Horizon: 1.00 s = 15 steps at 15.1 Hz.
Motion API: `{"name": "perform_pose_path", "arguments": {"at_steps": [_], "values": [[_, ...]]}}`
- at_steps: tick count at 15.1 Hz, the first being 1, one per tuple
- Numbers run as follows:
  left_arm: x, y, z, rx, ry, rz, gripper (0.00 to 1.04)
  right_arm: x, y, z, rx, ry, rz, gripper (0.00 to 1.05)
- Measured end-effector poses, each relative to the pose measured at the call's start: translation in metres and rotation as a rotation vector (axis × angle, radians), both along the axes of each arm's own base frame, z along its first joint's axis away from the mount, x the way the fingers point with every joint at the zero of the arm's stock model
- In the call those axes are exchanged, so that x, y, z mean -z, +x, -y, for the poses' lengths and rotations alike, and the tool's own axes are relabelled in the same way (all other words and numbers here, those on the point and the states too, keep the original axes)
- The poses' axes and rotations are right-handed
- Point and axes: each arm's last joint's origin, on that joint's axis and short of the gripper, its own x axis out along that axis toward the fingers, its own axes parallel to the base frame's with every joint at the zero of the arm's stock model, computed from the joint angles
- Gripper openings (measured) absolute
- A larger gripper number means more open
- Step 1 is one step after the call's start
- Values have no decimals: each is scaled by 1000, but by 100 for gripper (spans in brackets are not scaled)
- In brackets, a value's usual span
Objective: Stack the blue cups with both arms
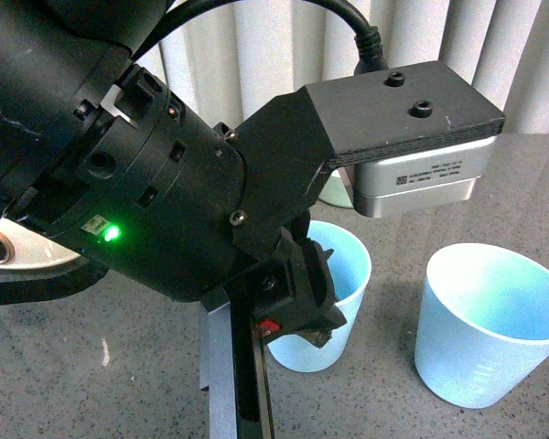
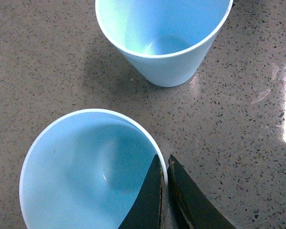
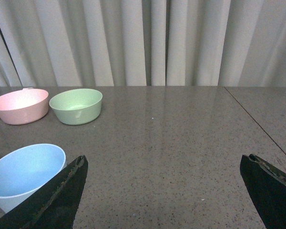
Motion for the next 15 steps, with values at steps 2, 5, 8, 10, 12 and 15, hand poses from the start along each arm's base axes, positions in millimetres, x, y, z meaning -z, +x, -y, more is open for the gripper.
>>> {"name": "perform_pose_path", "arguments": {"at_steps": [2, 5, 8, 10, 12, 15], "values": [[1, 0, 1, 7, -10, -9, 2, 0, 0, 0, 0, 0, 0, 98], [2, -2, 2, 21, -3, -21, 2, 0, 0, 0, 0, 0, 0, 98], [2, -2, 5, 32, 4, -21, 2, 0, 0, 0, 0, 0, 0, 98], [4, -2, 6, 30, 12, -35, 15, 0, 0, 0, 0, 0, 0, 98], [7, -1, 8, 25, 14, -48, 36, 0, 0, 0, 0, 0, 0, 98], [-5, 3, 11, 20, -22, -34, 64, 0, 0, 0, 0, 0, 0, 98]]}}
